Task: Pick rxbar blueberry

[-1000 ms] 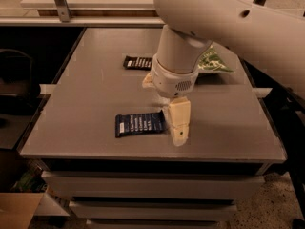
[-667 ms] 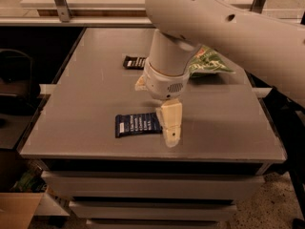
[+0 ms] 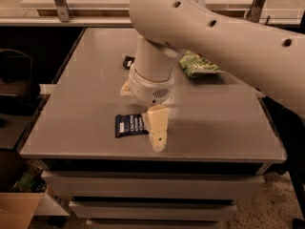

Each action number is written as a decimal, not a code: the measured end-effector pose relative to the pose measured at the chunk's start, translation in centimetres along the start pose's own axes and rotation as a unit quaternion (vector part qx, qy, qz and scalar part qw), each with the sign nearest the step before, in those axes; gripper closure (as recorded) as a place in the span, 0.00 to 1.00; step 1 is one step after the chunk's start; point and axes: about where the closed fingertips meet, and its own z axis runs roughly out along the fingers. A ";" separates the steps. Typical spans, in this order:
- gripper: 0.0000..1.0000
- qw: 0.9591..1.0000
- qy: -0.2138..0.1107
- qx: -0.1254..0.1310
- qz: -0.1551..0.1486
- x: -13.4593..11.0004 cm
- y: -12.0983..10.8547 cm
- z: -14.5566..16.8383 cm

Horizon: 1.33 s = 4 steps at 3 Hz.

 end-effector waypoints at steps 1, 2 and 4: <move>0.17 1.000 -0.011 -0.008 -0.012 -1.2 -0.2 0.8; 0.41 1.000 -0.020 -0.016 -0.015 -1.7 -0.3 1.5; 0.87 0.999 -0.021 -0.019 -0.016 -2.0 -0.4 1.0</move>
Offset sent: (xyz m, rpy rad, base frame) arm -0.0077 0.0255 -0.0164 0.0314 0.0679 0.0497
